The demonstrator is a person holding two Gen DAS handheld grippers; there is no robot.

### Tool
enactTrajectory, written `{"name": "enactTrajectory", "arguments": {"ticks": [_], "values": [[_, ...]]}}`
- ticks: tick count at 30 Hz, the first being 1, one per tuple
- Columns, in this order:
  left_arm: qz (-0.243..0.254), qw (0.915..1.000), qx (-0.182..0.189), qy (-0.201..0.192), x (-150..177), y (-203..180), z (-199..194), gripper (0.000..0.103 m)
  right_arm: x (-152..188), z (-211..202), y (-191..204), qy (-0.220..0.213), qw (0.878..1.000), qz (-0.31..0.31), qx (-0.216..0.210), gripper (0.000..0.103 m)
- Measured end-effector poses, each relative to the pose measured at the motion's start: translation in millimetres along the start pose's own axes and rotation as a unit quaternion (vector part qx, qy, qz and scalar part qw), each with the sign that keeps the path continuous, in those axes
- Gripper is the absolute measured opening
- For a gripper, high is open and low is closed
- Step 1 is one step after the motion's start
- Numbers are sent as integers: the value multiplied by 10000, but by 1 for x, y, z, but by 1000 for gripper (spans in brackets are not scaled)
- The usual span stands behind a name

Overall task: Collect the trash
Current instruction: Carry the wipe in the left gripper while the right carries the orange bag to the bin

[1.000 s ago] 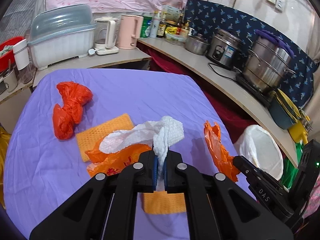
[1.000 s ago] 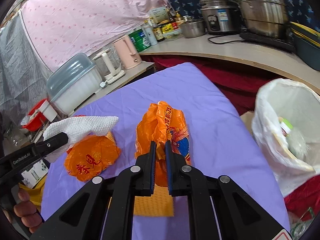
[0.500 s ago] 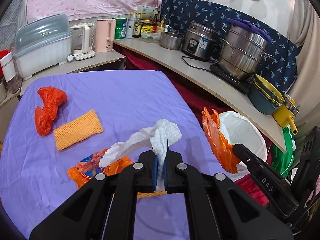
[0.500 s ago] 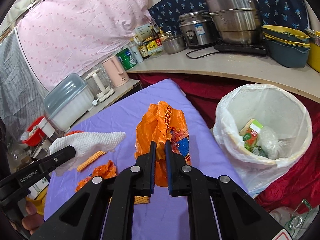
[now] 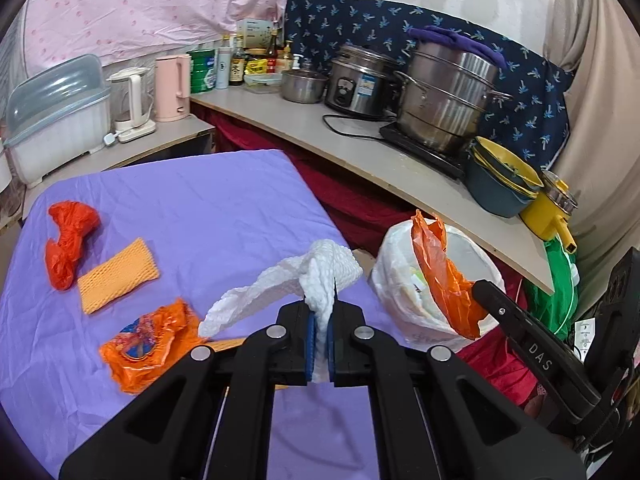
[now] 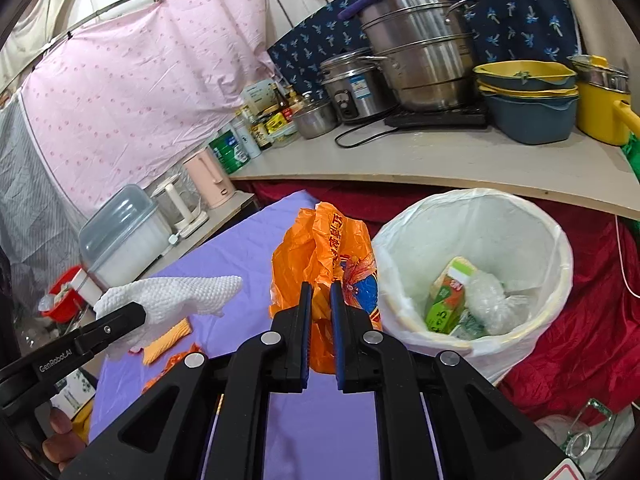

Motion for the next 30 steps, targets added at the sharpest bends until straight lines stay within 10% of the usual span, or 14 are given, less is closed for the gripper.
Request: {"name": "enactTrajectory", "arguments": {"ticks": [30], "values": [[722,9904,878,791,32,-177,117,4,-38,-5,-159,-264,9938,549,928,9]]}}
Point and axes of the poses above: each gripper's, at about its wrist camera, not at the fingertips, and z roughly the way its jaws point, y to its left, x to its underside, the point moved 7 cm from there along z, roughly the way its jaws point, and after that the axes turned 13 degrees about -y, right-handed, at the moved point
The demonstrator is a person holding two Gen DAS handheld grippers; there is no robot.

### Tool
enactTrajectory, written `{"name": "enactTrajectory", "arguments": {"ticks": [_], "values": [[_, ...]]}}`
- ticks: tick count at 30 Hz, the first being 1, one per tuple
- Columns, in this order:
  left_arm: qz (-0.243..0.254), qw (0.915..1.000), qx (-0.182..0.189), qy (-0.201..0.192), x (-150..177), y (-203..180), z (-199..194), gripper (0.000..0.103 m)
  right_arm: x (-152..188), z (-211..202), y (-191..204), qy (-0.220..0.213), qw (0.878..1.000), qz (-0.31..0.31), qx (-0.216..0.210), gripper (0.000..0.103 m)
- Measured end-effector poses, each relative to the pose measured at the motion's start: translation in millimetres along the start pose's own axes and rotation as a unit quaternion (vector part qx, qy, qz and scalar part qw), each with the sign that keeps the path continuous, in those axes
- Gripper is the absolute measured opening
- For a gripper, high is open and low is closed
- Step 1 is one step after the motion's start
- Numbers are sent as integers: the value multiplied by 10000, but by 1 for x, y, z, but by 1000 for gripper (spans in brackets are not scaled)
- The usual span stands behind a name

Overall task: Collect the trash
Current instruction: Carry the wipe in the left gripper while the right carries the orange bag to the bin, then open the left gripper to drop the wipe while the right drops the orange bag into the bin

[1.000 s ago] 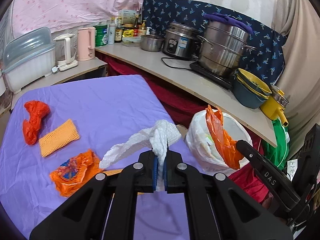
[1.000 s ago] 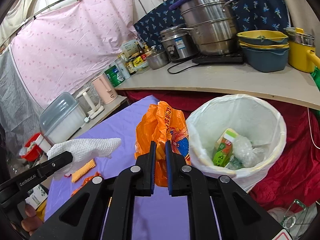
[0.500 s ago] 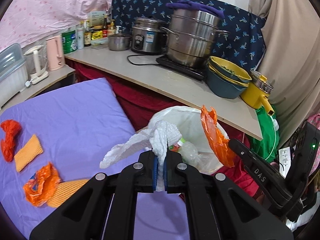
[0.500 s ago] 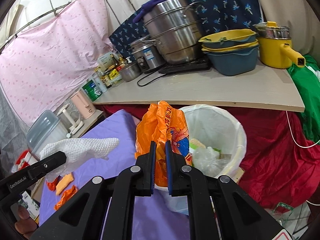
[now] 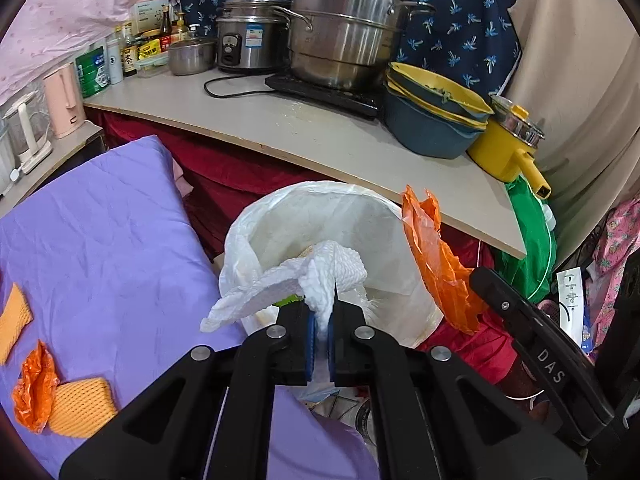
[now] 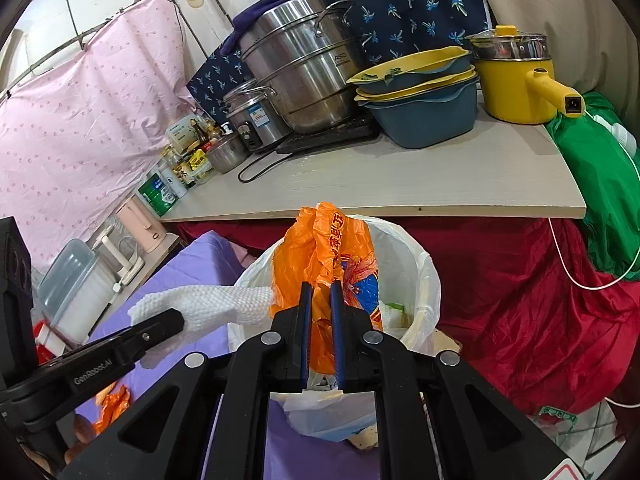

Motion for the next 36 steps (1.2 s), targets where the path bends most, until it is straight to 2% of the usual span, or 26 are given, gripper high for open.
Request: {"name": "enactTrajectory", "arguments": {"ticks": [6,7,10,11,25,27,29,36], "values": [[2,10000,-61,53,5,0,15,7,3,8,-4,42,10000,15,30,9],[11,9999,-80,59,5,1,15,11,4,10,-4,55,10000,16,26,9],[-53,9997,-231,-13,4,9,14,34,5,15,-1,82,10000,-10,4,9],[-52,9996,-255,-52,3,11,12,37,5,16,0,85,10000,-19,-2,9],[-159,9984,-506,-186,-1,40,-1,39,8,33,26,208,9995,-139,-182,10],[-142,9981,-558,-199,0,42,-2,42,9,37,30,233,9994,-186,-184,14],[-153,9976,-626,-236,0,44,-3,51,9,40,34,240,9993,-218,-189,16],[-217,9967,-731,-272,0,55,-7,57,8,34,44,176,9993,-247,-234,22]]}}
Point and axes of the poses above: each gripper's, at about its wrist camera, not at the fingertips, and z roughly the way its jaws point, y to its left, x to its underside, the point moved 7 cm from there along z, roughly the way its jaws point, and after that the axes turned 13 degrees about -y, right-handed, at the moved point
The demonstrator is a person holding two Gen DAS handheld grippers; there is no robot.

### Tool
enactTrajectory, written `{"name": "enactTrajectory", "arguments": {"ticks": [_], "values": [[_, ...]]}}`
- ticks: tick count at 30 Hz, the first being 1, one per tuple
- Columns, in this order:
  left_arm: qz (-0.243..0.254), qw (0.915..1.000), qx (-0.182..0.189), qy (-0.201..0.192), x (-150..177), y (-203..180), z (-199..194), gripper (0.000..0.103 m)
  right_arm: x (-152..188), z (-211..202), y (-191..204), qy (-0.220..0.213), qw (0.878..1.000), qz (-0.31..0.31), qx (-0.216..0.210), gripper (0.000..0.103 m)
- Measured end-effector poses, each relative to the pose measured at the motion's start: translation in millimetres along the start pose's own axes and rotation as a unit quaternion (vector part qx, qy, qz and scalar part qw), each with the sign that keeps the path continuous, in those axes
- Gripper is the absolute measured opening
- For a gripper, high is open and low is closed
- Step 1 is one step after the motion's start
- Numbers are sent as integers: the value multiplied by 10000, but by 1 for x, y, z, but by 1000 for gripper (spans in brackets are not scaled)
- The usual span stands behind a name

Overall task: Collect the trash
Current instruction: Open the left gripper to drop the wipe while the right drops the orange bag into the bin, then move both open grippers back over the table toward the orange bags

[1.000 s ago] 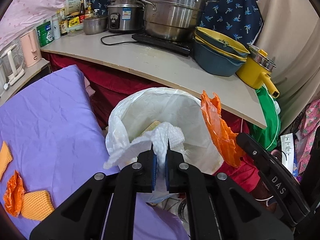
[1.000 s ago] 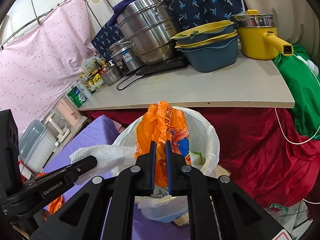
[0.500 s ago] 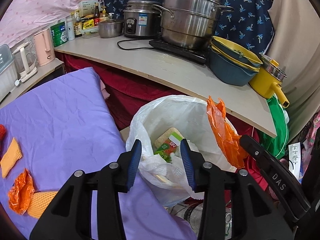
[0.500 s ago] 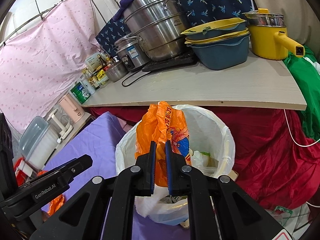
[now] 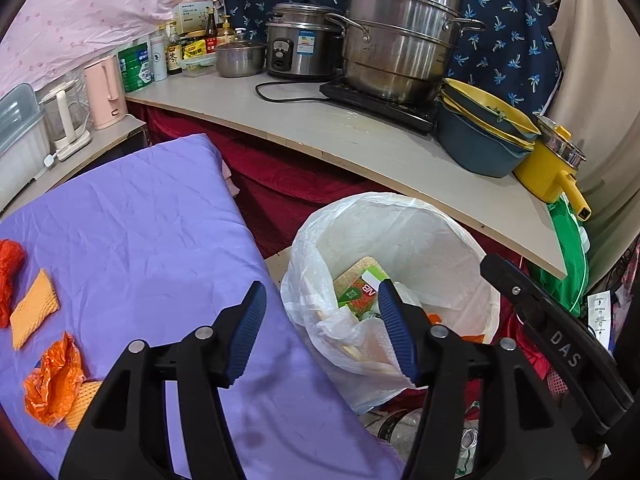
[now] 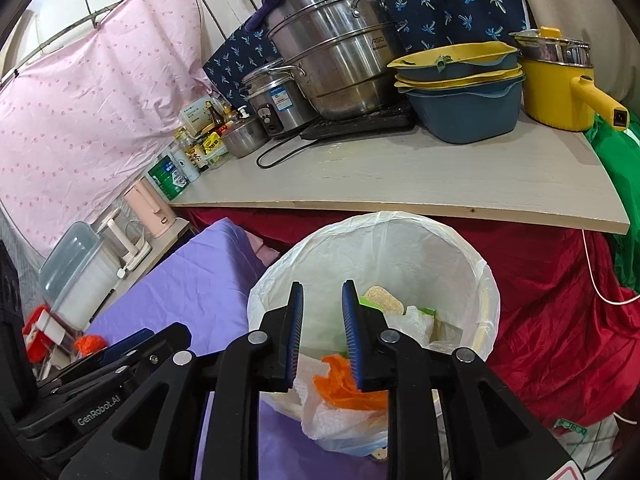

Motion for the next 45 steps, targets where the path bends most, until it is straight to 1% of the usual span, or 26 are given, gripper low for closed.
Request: {"name": "enactTrajectory", "arguments": {"ticks": [3,9,13,15,21,23,26,37,41,45], "values": [[-31,10000,-35,-26,0,5,-4,59,-1,-6,2,-32,10000,1,-14,27],[-115,9998,-107,-95,-1,19,-16,62,-3,-18,14,-95,9999,-17,-92,31],[-157,9996,-189,-152,0,31,-27,64,-2,-27,29,-125,9997,-83,-189,35],[-202,9993,-242,-179,0,40,-34,64,1,-32,37,-131,9996,-130,-236,38],[-344,9982,-429,-221,3,68,-50,65,15,-40,62,-69,9989,-278,-366,41],[-388,9977,-493,-242,4,78,-56,68,21,-43,71,-35,9986,-322,-424,42],[-433,9968,-599,-288,7,94,-65,69,28,-47,85,0,9980,-364,-511,44],[-605,9938,-884,-283,28,146,-94,70,61,-57,134,263,9945,-606,-812,45],[-709,9918,-1043,-229,41,171,-104,70,74,-59,150,374,9932,-610,-922,45],[-821,9882,-1280,-201,54,198,-114,70,90,-60,170,507,9908,-674,-1056,45]]}}
Point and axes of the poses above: each gripper's, at about its wrist camera, not at the fingertips, and z roughly the way its jaws point, y to its left, x to its underside, the point moved 7 cm from there along z, roughly the way its jaws point, and after that the axes turned 13 degrees about -y, right-handed, at the moved point
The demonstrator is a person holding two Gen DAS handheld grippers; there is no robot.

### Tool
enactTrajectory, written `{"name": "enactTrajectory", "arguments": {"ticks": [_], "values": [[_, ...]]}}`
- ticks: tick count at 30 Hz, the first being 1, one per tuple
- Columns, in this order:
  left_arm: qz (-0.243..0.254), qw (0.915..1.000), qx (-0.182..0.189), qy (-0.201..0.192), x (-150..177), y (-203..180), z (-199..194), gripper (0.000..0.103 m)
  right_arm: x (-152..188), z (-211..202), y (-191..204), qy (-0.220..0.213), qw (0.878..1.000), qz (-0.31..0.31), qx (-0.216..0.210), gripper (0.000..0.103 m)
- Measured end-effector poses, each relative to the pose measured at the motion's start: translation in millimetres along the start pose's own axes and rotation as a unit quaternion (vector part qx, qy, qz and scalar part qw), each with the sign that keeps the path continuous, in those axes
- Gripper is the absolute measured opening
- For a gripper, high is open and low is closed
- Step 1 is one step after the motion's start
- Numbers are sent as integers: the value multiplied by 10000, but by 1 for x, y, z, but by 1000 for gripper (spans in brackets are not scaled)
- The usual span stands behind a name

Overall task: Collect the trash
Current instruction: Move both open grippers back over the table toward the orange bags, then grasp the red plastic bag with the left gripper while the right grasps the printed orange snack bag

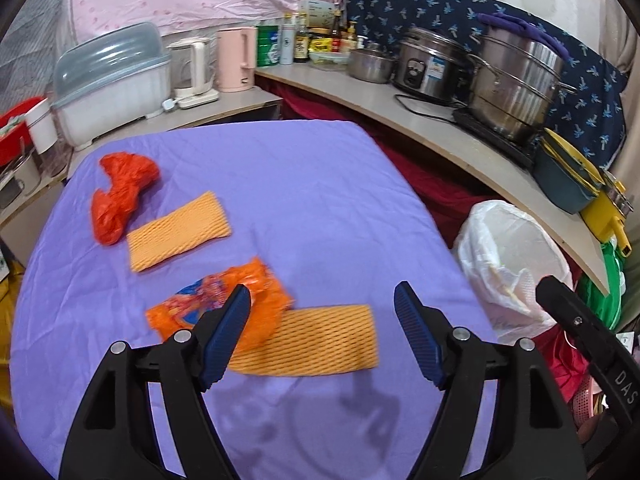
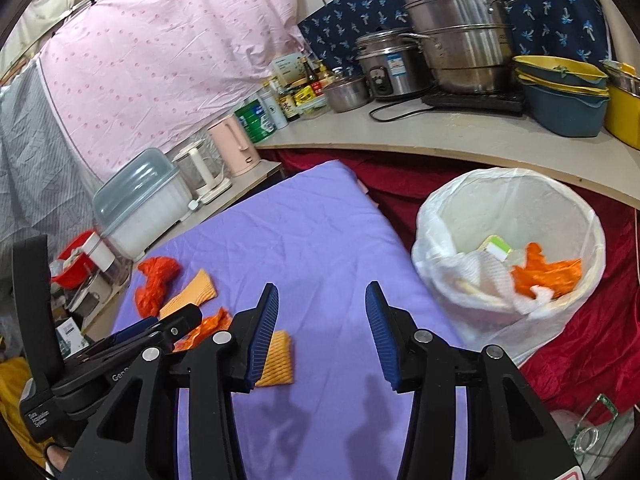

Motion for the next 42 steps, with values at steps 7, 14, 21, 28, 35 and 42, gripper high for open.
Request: {"name": "enactTrajectory", "arguments": {"ticks": [7,14,21,28,35,42], "values": [[-136,9993,-339,89,13,52,-2,70,28,12,40,290,9991,-139,-265,45],[-310,9970,-700,114,21,108,-4,70,61,29,80,661,9960,-281,-535,45],[-546,9933,-1009,120,17,159,2,70,89,52,116,980,9916,-432,-723,45],[-641,9909,-1179,95,8,195,14,72,101,82,146,1182,9883,-470,-844,46],[-764,9875,-1380,51,-7,228,37,80,113,108,159,1338,9862,-461,-865,46],[-801,9855,-1491,69,-23,251,72,84,123,131,163,1477,9842,-437,-873,43]]}}
Point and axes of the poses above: each gripper's, at about its wrist camera, not at the fingertips, and z roughly the way its jaws point, y to its left, x to its underside, the point moved 7 cm from there along z, roughly the way its jaws point, and after that the axes turned 13 degrees about -y, right-handed, at the moved point
